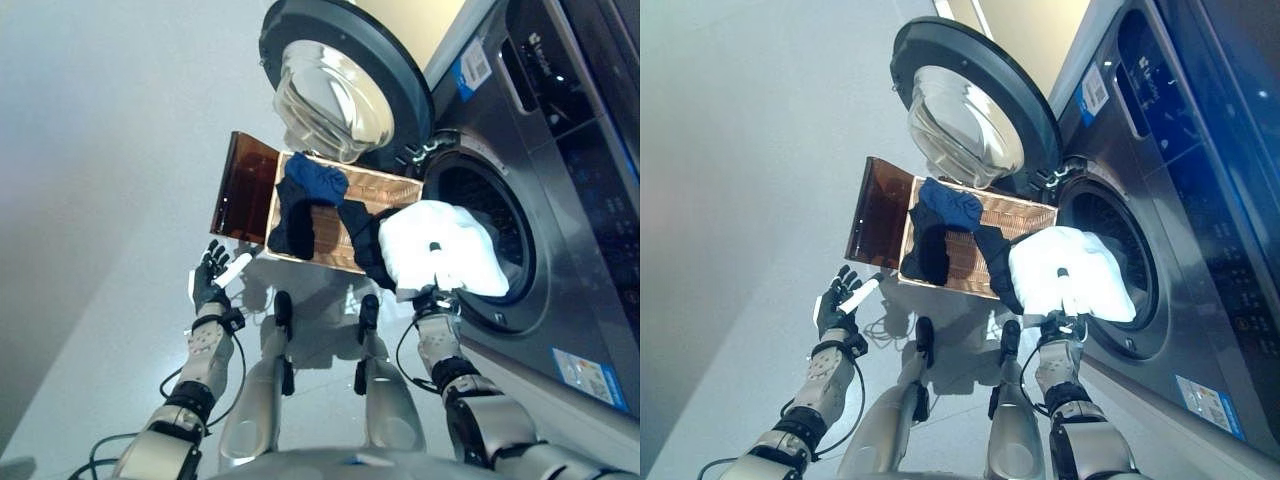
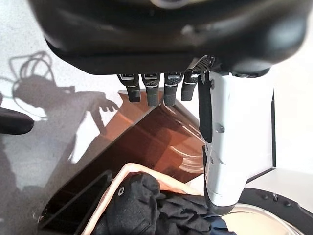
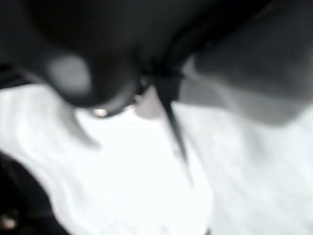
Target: Pick up the clothes and place them into the washing machine
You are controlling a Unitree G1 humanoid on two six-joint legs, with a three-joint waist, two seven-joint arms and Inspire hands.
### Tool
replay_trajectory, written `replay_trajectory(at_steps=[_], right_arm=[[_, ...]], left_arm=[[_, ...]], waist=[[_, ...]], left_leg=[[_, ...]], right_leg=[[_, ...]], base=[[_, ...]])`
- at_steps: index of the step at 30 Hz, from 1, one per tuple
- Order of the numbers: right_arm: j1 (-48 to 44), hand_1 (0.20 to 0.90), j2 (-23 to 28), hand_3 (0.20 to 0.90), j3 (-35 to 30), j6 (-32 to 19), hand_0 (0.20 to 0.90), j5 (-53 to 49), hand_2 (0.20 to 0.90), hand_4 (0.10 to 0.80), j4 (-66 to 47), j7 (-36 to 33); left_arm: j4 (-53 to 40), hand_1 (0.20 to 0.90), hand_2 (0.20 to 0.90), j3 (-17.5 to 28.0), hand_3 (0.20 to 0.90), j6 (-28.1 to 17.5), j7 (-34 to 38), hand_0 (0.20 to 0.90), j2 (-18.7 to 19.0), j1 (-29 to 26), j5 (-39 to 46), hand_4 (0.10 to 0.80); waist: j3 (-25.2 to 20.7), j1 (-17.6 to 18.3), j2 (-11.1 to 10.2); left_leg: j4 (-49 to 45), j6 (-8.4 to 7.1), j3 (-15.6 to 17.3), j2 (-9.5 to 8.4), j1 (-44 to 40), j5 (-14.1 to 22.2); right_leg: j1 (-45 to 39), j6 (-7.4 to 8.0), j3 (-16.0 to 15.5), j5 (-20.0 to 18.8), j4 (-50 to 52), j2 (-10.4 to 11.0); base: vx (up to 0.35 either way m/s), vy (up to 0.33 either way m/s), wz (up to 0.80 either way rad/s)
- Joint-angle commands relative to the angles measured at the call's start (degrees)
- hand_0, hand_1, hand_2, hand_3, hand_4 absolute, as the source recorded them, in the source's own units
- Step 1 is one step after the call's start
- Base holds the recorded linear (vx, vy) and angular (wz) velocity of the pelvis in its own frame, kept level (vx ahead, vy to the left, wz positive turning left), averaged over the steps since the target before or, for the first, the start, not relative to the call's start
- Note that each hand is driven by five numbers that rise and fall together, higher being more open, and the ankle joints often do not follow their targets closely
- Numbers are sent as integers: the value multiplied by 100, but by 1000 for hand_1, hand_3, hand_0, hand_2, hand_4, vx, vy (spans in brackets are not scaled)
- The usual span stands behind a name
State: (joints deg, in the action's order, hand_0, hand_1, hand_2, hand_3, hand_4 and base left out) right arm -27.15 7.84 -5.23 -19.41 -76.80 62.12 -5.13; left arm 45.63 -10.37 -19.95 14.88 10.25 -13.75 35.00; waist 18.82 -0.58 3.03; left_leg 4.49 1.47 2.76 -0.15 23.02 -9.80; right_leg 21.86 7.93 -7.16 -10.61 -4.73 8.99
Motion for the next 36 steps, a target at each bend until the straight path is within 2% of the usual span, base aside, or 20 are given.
replay_trajectory(at_steps=[1,3,9,14,18,24,26,27,36], right_arm=[[-432,200,442,200,-386,-651,200,-254,200,300,-239,198],[-515,200,514,200,-432,-653,200,-266,200,300,-252,191],[-1507,200,1306,200,-906,-846,200,-438,200,300,98,-96],[-2067,200,1867,200,-938,-826,200,-353,200,300,461,-342],[-2513,200,2393,200,-1094,-1022,200,-428,200,300,533,-626],[-2767,200,2963,200,-1174,-1128,200,-313,200,300,633,-927],[-2776,200,2973,200,-1170,-1125,200,-312,200,300,640,-928],[-2889,200,3297,200,-1268,-1256,200,-279,200,300,755,-1215],[-3096,200,3758,200,-1454,-1396,200,-253,200,300,1221,-2136]], left_arm=[[-12,900,900,-25,900,-369,-12,900,92,-349,133,800],[-62,900,900,-27,900,-374,-21,900,106,-331,127,800],[-488,900,900,-292,900,-349,-276,900,189,6,207,800],[-548,900,900,-485,900,-324,-390,900,230,72,232,800],[-569,900,900,-585,900,-276,-414,900,264,145,232,800],[-656,900,900,-622,900,-262,-401,900,336,236,179,800],[-655,900,900,-623,900,-262,-399,900,330,232,178,800],[-782,900,900,-637,900,-273,-358,900,382,308,166,800],[-950,900,900,-681,900,-204,-146,900,495,379,38,800]], waist=[[4,-103,-14],[12,-122,6],[21,-276,234],[-13,-373,341],[-82,-411,428],[-173,-428,514],[-178,-432,519],[-220,-435,560],[-260,-376,592]], left_leg=[[-313,-488,-156,-88,-16,496],[-306,-489,-154,-93,7,493],[-173,-502,-157,-102,140,420],[-51,-514,-134,-97,196,373],[37,-554,-134,-92,250,336],[48,-571,-144,-99,323,359],[48,-571,-143,-97,332,359],[51,-579,-147,-107,351,369],[51,-566,-129,-112,409,403]], right_leg=[[-172,14,-103,84,-19,131],[-145,13,-98,82,-19,129],[73,17,-64,72,-13,129],[191,26,-40,74,-17,121],[294,32,-29,89,-18,103],[373,33,-11,108,-17,99],[383,33,-10,106,-17,97],[410,41,-7,111,-18,97],[488,29,48,114,-17,70]], base=[[3,-23,4],[0,0,0],[12,-5,-1],[32,-8,-3],[53,-10,-1],[33,-7,0],[19,2,-1],[46,5,-2],[17,3,-4]])
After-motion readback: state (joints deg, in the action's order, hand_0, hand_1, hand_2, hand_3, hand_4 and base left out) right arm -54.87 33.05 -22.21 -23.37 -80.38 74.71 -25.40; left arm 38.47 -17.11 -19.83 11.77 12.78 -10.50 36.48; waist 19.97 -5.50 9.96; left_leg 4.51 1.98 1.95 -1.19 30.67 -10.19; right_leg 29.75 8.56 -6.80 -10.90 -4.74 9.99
